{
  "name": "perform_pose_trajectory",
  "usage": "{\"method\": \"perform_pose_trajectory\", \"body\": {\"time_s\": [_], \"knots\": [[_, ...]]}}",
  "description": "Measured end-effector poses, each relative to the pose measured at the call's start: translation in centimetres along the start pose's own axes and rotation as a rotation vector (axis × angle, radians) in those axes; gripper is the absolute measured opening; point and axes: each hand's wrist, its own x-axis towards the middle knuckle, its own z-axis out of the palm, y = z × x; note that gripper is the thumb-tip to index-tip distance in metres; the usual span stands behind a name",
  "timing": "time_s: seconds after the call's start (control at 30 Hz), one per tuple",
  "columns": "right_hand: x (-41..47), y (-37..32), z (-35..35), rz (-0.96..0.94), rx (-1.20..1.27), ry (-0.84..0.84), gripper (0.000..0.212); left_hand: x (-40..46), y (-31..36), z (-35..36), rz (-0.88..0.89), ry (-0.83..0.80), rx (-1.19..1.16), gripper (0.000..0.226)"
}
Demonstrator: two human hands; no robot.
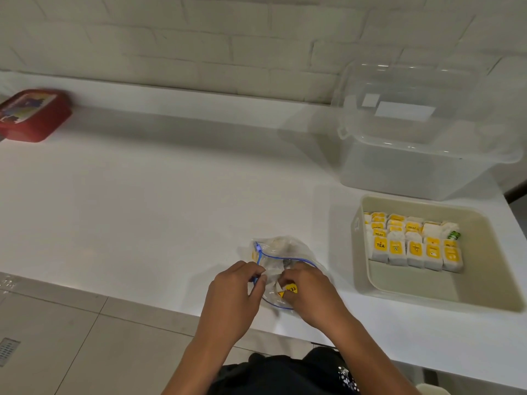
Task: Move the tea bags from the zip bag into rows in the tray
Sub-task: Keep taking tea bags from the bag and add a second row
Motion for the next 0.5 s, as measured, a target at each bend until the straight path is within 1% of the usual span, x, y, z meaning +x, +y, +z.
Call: {"method": "perform_pose_trajectory", "body": {"time_s": [0.1,0.27,0.33,0.43,0.5], "knots": [[0.02,0.28,-0.16,0.02,0.114,0.004,0.008,0.01,0.02,-0.07,0.0,-0.001,0.008,0.006],[0.14,0.65,-0.59,-0.006,0.173,0.041,0.011,0.05,0.15,-0.1,-0.006,0.0,0.047,0.005],[0.21,0.69,-0.71,-0.016,0.141,0.019,0.008,0.13,0.19,-0.18,-0.018,0.0,0.058,0.006],[0.15,0.74,-0.66,-0.03,0.038,-0.045,0.02,0.19,0.36,-0.19,-0.019,-0.001,0.067,0.005],[0.16,0.69,-0.45,-0.041,-0.023,-0.066,0.02,0.2,0.41,-0.1,-0.022,-0.006,0.067,0.005]]}}
